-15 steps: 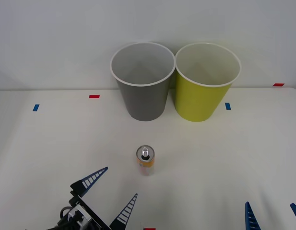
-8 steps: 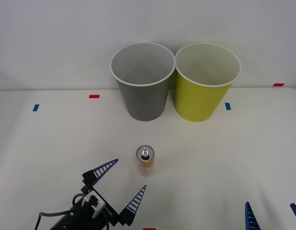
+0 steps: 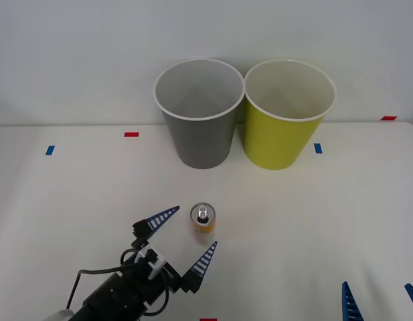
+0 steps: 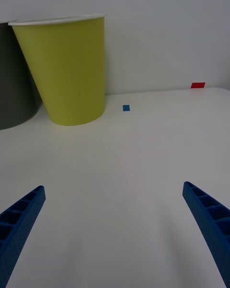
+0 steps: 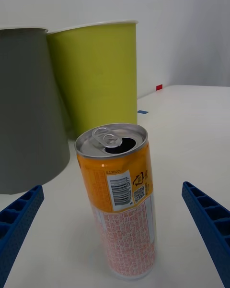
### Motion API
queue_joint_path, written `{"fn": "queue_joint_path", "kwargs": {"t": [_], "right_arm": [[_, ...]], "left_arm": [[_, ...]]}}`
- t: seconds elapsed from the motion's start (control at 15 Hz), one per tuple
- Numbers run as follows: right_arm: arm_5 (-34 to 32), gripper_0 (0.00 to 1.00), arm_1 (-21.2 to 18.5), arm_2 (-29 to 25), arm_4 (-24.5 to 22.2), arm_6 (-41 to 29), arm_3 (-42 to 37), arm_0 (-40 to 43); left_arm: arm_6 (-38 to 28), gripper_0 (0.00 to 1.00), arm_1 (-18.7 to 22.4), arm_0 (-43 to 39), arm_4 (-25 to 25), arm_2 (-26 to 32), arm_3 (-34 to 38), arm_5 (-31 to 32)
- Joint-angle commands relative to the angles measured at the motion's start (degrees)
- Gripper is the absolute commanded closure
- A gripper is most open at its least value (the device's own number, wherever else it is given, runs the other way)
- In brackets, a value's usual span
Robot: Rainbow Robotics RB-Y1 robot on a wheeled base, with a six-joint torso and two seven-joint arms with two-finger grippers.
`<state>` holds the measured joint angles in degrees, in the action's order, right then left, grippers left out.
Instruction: Put cans in the gray bin and PET bottles in the light green bin.
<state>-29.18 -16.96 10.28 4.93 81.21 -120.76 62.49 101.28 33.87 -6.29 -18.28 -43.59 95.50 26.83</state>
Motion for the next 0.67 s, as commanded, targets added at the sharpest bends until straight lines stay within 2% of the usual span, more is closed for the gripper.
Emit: {"fn": "queue_joint_path", "kwargs": {"t": [0.07,0.33,0.67], "right_arm": [[0.0,0.0,0.0,0.0,0.0,0.0,0.0,0.0],[0.0,0.0,0.0,0.0,0.0,0.0,0.0,0.0],[0.0,0.0,0.0,0.0,0.0,0.0,0.0,0.0]], "left_arm": [[0.0,0.0,-1.9,0.9,0.1,0.0,0.0,-2.1],[0.0,0.0,-2.8,3.3,0.1,0.0,-0.2,-5.0],[-0.1,0.0,-5.2,3.6,0.1,-0.4,-1.8,-5.5]]}}
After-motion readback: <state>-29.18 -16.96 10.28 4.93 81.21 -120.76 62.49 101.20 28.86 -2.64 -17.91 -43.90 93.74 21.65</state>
